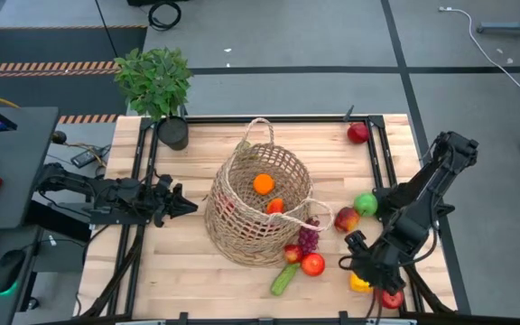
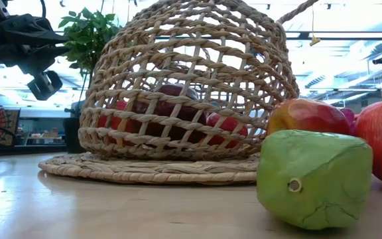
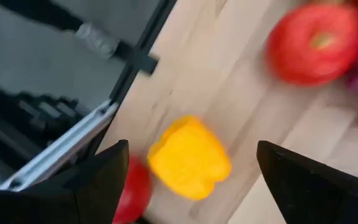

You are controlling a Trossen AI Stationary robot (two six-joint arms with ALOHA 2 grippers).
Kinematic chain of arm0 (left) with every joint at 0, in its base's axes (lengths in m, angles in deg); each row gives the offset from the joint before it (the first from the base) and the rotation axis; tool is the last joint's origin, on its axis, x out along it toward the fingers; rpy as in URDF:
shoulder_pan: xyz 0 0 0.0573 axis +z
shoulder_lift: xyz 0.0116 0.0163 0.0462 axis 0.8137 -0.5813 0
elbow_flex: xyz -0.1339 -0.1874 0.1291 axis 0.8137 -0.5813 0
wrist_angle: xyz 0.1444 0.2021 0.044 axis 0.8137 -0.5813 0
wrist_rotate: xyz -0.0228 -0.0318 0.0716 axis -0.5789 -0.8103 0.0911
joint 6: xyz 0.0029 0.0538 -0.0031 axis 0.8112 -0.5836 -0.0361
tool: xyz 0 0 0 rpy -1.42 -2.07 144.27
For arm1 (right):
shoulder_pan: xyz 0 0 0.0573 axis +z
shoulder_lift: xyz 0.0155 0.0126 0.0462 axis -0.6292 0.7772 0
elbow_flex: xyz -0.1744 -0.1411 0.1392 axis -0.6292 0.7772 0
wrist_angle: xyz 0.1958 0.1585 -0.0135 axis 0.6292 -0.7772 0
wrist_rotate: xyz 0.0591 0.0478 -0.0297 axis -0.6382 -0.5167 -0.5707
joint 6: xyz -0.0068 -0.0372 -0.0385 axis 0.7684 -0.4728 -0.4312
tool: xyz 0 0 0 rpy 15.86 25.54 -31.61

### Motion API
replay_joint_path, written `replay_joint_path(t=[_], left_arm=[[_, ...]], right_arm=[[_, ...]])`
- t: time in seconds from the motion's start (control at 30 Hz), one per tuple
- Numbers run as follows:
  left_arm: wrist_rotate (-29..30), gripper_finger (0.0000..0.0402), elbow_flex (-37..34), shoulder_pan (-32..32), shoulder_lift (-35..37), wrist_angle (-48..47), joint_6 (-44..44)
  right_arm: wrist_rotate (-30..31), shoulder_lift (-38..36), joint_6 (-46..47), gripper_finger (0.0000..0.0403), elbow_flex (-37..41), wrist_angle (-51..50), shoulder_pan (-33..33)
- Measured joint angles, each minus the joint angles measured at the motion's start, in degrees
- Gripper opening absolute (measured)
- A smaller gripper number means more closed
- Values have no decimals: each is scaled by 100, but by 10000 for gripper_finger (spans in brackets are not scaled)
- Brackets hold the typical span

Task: Build produce basket
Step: Put the yellow bell pepper into the brown basket

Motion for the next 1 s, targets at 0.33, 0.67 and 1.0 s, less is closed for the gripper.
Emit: replay_joint_path(t=[0.33, 0.67, 1.0], left_arm=[[0, 56, 1, 0, 0, 0, 2], [0, 63, 1, 0, 0, 0, -3], [0, 58, 2, 0, 0, 2, -1]], right_arm=[[-440, 52, -2589, 357, 190, 309, 287], [-93, 76, -4127, 357, 592, 892, 289], [-333, 76, -4608, 357, 1208, 1046, 401]])
